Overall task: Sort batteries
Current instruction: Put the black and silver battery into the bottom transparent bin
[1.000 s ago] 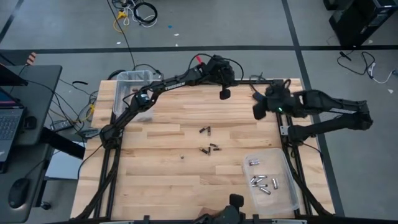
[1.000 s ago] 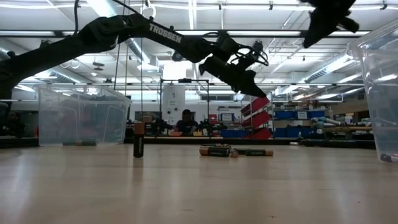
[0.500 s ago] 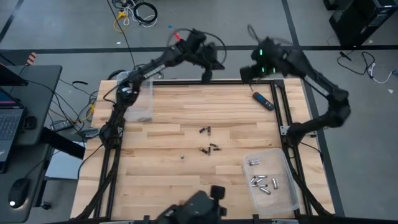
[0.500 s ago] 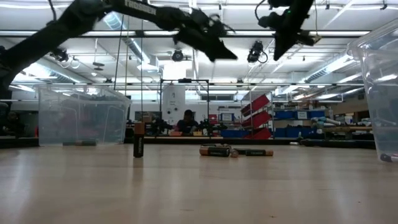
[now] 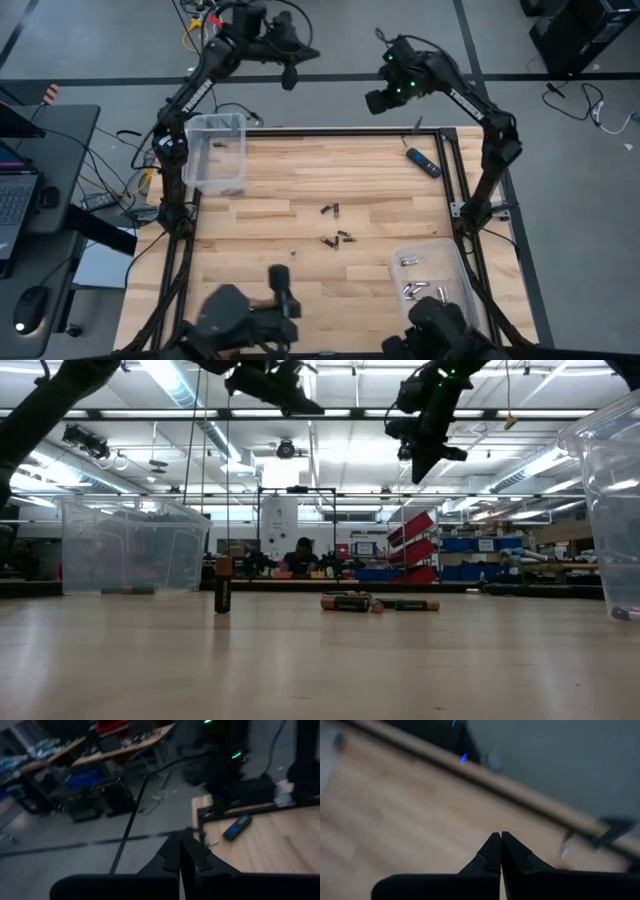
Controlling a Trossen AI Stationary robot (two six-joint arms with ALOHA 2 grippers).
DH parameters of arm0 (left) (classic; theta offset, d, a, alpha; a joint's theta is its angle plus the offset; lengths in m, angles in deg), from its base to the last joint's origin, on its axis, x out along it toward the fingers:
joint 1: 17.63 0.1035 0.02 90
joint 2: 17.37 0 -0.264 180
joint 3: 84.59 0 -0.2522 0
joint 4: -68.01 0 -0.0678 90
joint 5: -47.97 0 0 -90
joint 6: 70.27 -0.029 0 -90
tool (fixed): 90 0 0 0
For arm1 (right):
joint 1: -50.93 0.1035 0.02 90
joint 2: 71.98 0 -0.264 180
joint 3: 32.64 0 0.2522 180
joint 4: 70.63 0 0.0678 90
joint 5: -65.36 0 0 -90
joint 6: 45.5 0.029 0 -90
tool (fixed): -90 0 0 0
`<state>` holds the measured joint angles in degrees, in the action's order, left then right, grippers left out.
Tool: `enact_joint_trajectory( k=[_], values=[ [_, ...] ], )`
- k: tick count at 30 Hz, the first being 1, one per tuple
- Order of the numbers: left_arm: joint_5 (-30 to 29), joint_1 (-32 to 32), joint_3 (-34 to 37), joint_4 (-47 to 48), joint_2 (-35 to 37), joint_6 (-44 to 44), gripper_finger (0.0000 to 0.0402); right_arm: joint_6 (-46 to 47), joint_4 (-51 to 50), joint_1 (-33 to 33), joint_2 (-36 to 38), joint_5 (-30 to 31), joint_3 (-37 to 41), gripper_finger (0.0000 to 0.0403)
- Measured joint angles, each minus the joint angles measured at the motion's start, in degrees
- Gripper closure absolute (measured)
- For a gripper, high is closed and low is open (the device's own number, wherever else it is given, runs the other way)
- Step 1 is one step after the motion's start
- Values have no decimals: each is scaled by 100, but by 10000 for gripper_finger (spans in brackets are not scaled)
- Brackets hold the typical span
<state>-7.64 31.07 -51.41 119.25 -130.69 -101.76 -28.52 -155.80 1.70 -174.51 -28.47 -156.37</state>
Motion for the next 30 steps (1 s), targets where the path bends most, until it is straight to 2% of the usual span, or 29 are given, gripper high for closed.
enact_joint_trajectory(
  k=[3, 5, 8, 13, 17, 22, 26, 30],
  values=[
    [-11, 175, 22, 26, 2, -1, 401, 903, -621, -135, -240, -299, -19, 402],
    [44, 296, 22, -29, 26, -1, 401, 1327, -1335, -250, -521, -101, 4, 402],
    [58, 439, 14, -16, 33, -1, 401, 1876, -1836, -328, -952, 81, 16, 400],
    [131, 493, 17, 22, 13, -9, 401, 2055, -1359, -349, -1462, -1271, -156, 402],
    [146, 499, 17, 87, 13, -220, 401, 2585, -978, -273, -1859, -1667, -431, 401],
    [143, 499, 17, 85, 13, -576, 401, 2992, -1148, 158, -2221, -1650, -623, 402],
    [147, 525, 17, -23, 13, -716, 401, 4257, -1824, 278, -2210, -1045, -603, 401],
    [143, 565, 17, 11, 13, -725, 401, 5069, -1506, 313, -2140, -849, -598, 399]
  ],
)
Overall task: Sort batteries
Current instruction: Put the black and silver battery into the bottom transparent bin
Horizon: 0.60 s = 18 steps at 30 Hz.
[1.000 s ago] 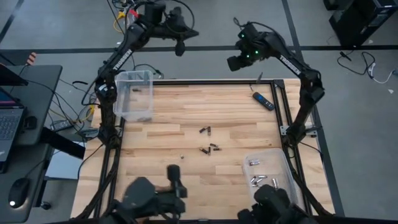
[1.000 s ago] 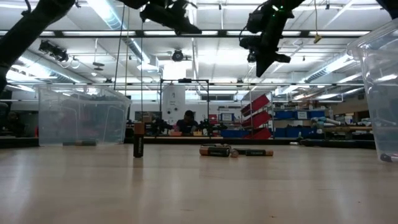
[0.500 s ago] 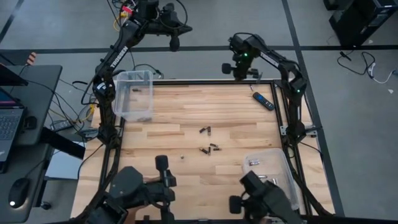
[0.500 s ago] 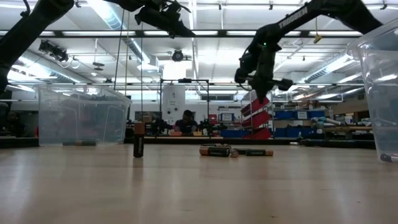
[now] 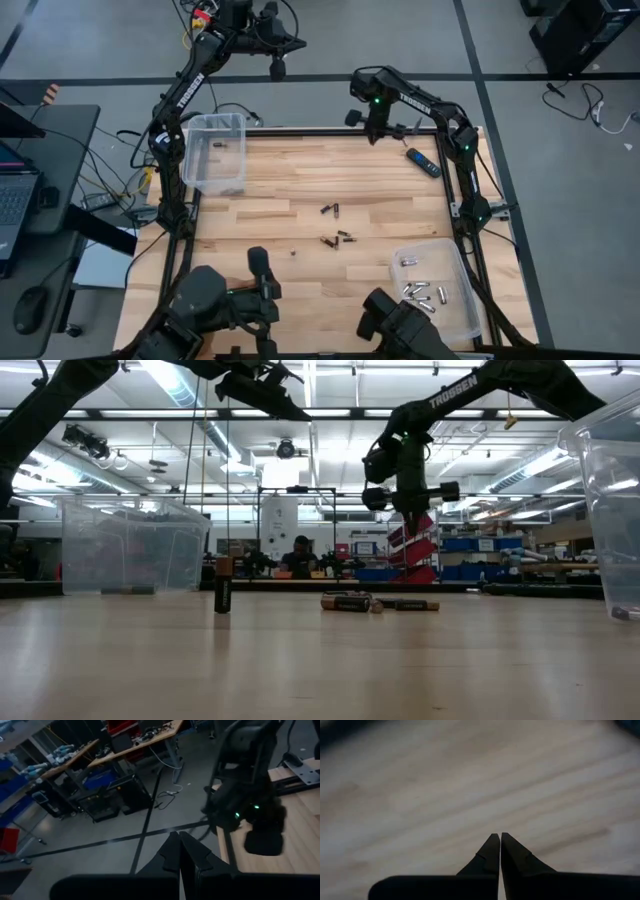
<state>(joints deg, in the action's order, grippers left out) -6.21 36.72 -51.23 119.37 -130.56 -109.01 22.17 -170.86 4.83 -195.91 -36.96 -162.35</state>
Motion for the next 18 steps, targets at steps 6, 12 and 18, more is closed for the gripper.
enact_joint_trajectory(
  k=[6, 12, 18],
  values=[
    [258, 123, 0, 247, 0, 12, 401, 204, -258, -352, -21, 411, 56, 401],
    [251, 363, 0, 373, -2, 101, 401, -148, -204, -333, -26, 475, 54, 401],
    [454, 454, -2, 170, -3, 448, 401, -357, 876, 426, -32, 253, 55, 402]
  ],
)
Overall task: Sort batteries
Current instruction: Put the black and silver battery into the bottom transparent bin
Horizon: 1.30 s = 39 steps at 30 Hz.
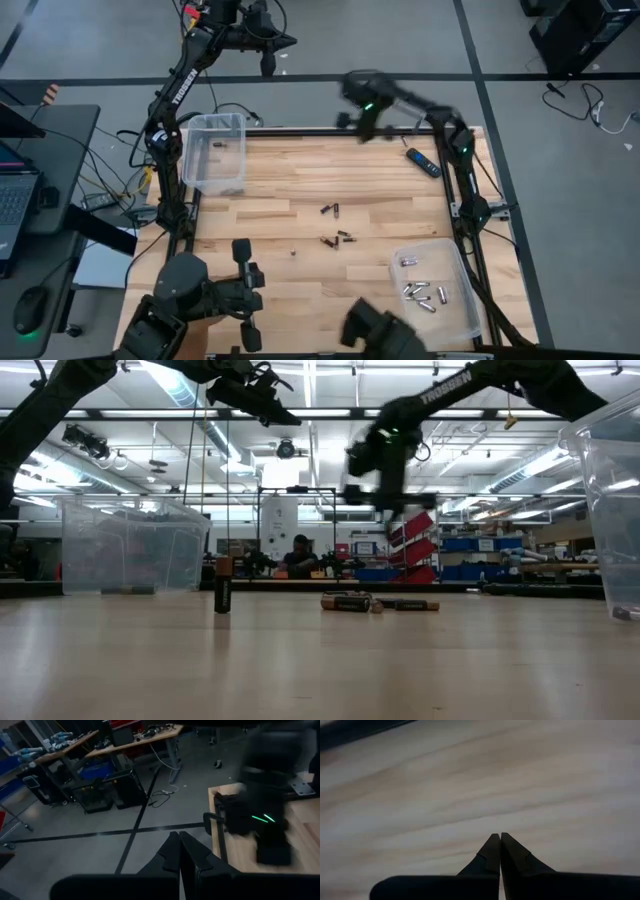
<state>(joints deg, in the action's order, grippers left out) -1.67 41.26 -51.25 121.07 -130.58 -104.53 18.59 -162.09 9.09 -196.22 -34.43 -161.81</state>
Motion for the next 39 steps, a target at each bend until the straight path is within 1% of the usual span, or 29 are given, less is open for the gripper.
enact_joint_trajectory(
  k=[2, 5, 7, 11, 13, 17, 18, 23, 25, 28, 32, 36, 37, 39],
  values=[
    [8, 0, 0, -25, 0, 43, 401, -127, 914, 291, -38, 114, 3, 402],
    [22, -3, 0, -195, 0, 315, 401, -434, 2190, 354, -41, 241, -1, 401],
    [27, -13, 1, -345, 0, 485, 401, -590, 2522, 304, -29, 284, -9, 400],
    [79, -12, 0, -524, 0, 972, 401, -736, 2204, 20, -39, 316, 140, 402],
    [189, -11, 0, -424, 0, 1084, 401, -876, 1812, -179, -61, 356, 252, 402],
    [874, -66, 2, 165, -1, 1037, 401, -1066, 1393, -292, -62, 413, 614, 400],
    [945, -119, 0, 347, 0, 967, 401, -1169, 1351, -283, -66, 382, 687, 401],
    [980, -431, 2, 1334, 48, 472, 401, -2078, 1736, -165, -71, 406, 810, 402],
    [982, -576, 7, 1811, 132, 194, 401, -2463, 2053, 1, -70, 433, 810, 400],
    [1024, -879, 4, 2264, 301, -130, 401, -2964, 2390, 299, -34, 379, 797, 400],
    [1044, -1208, 4, 2520, 439, -173, 401, -3234, 2268, 505, 163, 456, 618, 402],
    [1209, -1410, 121, 2853, 658, -107, 401, -3277, 1864, 578, 468, 722, 587, 400],
    [1325, -1468, 224, 2953, 765, -106, 401, -3323, 1752, 602, 544, 833, 590, 399],
    [1736, -1566, 524, 3014, 1043, -94, 401, -3436, 1534, 648, 722, 1074, 590, 399]
  ],
)
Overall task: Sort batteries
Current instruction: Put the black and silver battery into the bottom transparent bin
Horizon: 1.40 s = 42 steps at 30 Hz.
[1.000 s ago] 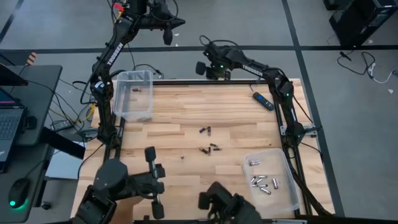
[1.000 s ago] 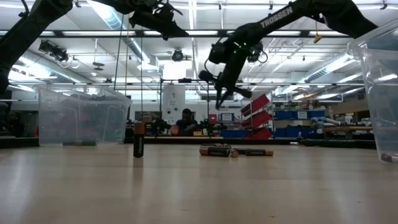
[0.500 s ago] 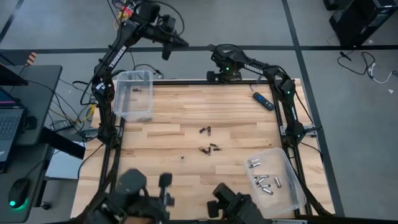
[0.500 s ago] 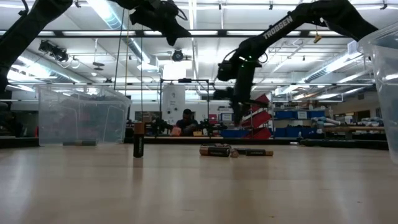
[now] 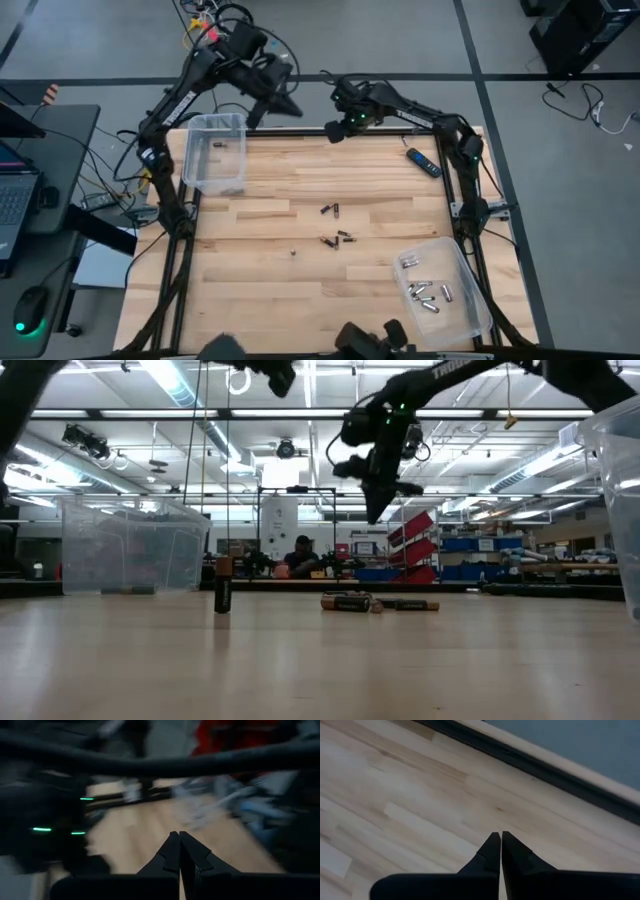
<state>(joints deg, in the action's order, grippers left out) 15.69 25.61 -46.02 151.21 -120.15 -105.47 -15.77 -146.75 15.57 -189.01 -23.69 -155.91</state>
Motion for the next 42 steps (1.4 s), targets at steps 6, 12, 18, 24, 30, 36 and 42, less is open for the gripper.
enact_joint_trajectory(
  k=[6, 12, 18, 24, 30, 36, 42],
  values=[
    [407, -301, 1789, -971, 1398, 439, 402, -200, -315, 6, 602, 222, 0, 401],
    [-2507, -657, 4616, -3693, 3257, 2443, 402, -274, -819, -271, 1137, 247, 0, 401],
    [-3755, -1149, 7074, -5981, 4859, 3193, 402, 1144, -2132, -921, 1258, 246, 0, 402],
    [-4042, -1245, 8486, -6984, 5941, 3749, 402, 926, -2257, -1836, 809, -796, 0, 400],
    [-4088, -1247, 8870, -6783, 6740, 3766, 402, 343, -2319, -2714, 126, -2408, 0, 402],
    [-4120, -1247, 8942, -6472, 7167, 3699, 402, -547, -2693, -2811, -13, -2694, 70, 401],
    [-4144, -1245, 8940, -6321, 7312, 3288, 402, -1804, -2570, -2552, 208, -2365, -76, 402]
  ],
)
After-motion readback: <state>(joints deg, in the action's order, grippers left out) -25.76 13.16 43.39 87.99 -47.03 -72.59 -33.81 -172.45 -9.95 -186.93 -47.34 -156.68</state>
